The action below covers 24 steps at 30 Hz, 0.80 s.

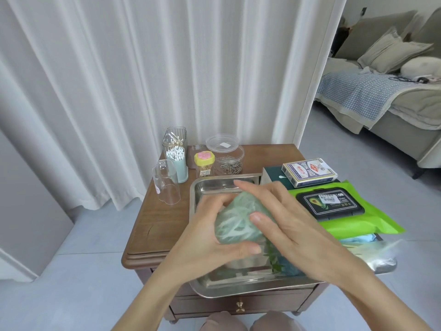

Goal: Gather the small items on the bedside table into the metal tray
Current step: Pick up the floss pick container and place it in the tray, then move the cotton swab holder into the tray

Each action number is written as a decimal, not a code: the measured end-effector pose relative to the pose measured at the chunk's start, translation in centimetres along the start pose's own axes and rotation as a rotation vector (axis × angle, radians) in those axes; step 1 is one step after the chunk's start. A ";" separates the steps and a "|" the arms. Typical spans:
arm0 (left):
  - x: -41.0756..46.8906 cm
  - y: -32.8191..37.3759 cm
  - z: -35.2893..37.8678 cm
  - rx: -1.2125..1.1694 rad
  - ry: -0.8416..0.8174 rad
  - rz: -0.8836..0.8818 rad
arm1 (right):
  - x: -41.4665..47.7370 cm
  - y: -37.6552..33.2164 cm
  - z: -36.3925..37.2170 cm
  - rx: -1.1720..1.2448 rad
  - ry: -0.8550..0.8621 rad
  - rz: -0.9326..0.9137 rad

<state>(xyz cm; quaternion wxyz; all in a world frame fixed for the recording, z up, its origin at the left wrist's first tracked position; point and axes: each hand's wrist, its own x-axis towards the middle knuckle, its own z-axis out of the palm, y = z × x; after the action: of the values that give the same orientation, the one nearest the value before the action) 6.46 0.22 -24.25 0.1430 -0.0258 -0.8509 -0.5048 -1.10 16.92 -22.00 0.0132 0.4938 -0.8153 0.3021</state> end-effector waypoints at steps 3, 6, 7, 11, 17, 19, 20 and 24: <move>2.9 -0.9 0.7 0.110 0.094 -0.004 | 1.8 0.3 -0.5 -0.218 0.022 -0.044; 6.7 -2.5 1.5 -0.001 0.171 -0.100 | 3.4 1.0 -1.6 -0.209 0.137 0.087; 7.7 -3.0 1.9 -0.006 0.175 -0.122 | 3.6 1.3 -2.1 -0.247 0.209 0.127; 10.7 -5.7 4.1 0.114 0.167 -0.191 | 2.8 2.6 -3.3 -0.298 0.403 0.214; 12.0 -6.2 5.5 0.285 0.124 -0.188 | 1.6 4.0 -2.7 -0.354 0.387 0.251; 10.9 -5.5 4.7 0.365 0.081 -0.166 | 1.7 3.6 -2.4 -0.323 0.395 0.235; 10.0 -5.0 4.1 0.435 0.127 -0.115 | 1.7 3.3 -2.3 -0.311 0.401 0.227; 5.9 -4.4 -0.4 0.534 0.747 0.112 | 2.8 1.2 -2.6 -0.235 0.368 0.166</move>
<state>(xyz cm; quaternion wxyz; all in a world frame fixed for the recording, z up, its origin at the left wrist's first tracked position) 0.09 -2.85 -26.23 0.4683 0.1496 -0.8387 -0.2344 -4.26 16.38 -19.59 0.1941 0.3569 -0.8666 0.2898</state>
